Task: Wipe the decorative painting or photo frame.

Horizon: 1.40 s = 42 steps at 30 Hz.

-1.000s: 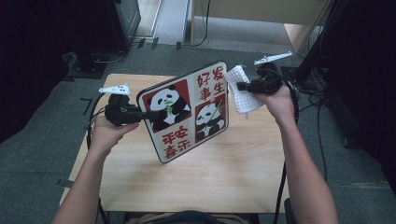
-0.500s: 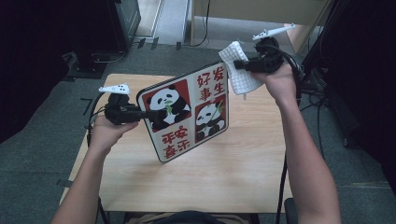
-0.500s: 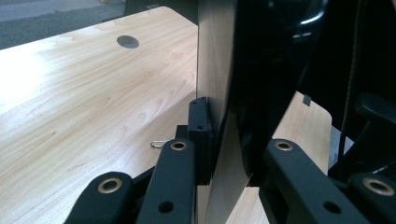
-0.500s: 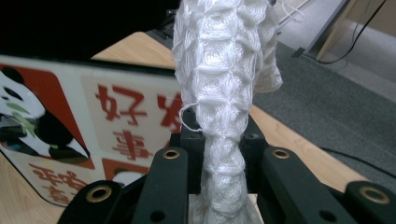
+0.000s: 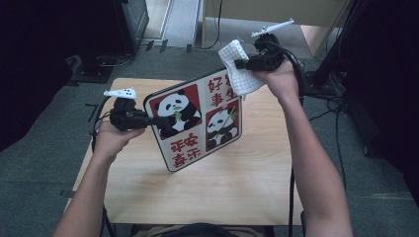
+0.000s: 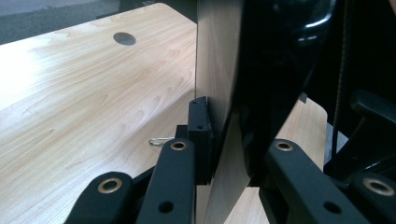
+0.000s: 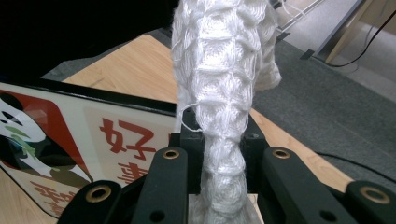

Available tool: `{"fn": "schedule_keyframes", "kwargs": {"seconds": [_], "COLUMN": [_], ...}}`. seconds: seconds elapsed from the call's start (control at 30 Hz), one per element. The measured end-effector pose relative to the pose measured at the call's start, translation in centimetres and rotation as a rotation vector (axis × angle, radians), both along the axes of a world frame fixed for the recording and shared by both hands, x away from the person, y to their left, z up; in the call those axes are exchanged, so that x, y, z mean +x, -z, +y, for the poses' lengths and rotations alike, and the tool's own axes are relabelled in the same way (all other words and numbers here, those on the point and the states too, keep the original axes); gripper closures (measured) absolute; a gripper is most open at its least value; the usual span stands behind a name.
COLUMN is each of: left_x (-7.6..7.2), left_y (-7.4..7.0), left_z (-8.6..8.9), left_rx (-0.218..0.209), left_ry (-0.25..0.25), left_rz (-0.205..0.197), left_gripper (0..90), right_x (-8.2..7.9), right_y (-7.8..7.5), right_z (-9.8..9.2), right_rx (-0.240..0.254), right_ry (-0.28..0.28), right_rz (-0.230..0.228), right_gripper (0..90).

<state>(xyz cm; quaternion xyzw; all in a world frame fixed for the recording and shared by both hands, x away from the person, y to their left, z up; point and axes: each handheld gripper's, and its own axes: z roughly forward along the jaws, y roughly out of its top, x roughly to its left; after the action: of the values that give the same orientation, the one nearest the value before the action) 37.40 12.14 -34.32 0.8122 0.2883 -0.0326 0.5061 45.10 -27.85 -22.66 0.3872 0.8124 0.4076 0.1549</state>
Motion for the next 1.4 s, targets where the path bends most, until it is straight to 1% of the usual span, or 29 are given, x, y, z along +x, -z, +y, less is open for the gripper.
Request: {"fn": "schedule_keyframes", "kwargs": {"seconds": [0.07, 0.17, 0.37, 0.4, 0.53, 0.57, 0.63, 0.87, 0.93, 1.07, 1.23, 1.3, 1.4], "left_x": [0.0, 0.1, 0.2, 0.3, 0.2, 0.2, 0.2, 0.3, 0.3, 0.4, 0.3, 0.3, 0.2], "left_y": [0.0, 0.0, 0.1, 0.1, 0.1, 0.0, 0.0, 0.1, 0.1, 0.2, 0.2, 0.2, 0.3], "left_z": [0.0, 0.0, 0.0, 0.1, 0.1, 0.1, 0.1, 0.2, 0.2, 0.2, 0.3, 0.4, 0.4], "left_rx": [-0.002, -0.006, -0.007, -0.006, -0.007, -0.007, -0.007, -0.008, -0.008, -0.024, -0.025, -0.024, -0.027], "left_ry": [0.002, 0.002, 0.007, 0.009, 0.011, 0.011, 0.010, 0.009, 0.009, 0.005, 0.008, 0.010, 0.012], "left_rz": [-0.002, -0.003, -0.004, -0.005, -0.006, -0.006, -0.002, 0.009, 0.010, 0.014, 0.010, 0.007, 0.003], "left_gripper": [79.9, 79.9, 79.8, 79.9, 79.8, 79.8, 79.7, 79.6, 79.6, 79.5, 79.6, 79.6, 79.5], "right_x": [0.1, 0.1, -0.2, -0.3, -0.6, -0.7, -0.8, -0.9, -0.9, -1.1, -1.4, -1.5, -1.5], "right_y": [0.6, 1.3, 1.9, 2.0, 2.3, 2.4, 2.5, 3.4, 3.7, 4.1, 4.9, 5.3, 6.0], "right_z": [-0.1, -0.4, -0.5, -0.5, -0.5, -0.5, -0.4, -0.6, -0.6, -0.8, -1.0, -1.0, -1.0], "right_rx": [0.012, 0.011, 0.003, 0.003, 0.006, 0.009, 0.006, 0.003, 0.007, 0.020, 0.038, 0.030, 0.015], "right_ry": [0.002, 0.001, -0.007, -0.002, -0.006, -0.005, -0.012, -0.026, -0.027, -0.032, -0.034, -0.035, -0.043], "right_rz": [0.012, 0.020, 0.026, 0.033, 0.031, 0.039, 0.031, 0.044, 0.047, 0.050, 0.045, 0.042, 0.050], "right_gripper": [78.1, 78.2, 78.2, 78.2, 78.1, 78.1, 78.2, 78.2, 78.2, 78.2, 78.2, 78.2, 78.2]}}
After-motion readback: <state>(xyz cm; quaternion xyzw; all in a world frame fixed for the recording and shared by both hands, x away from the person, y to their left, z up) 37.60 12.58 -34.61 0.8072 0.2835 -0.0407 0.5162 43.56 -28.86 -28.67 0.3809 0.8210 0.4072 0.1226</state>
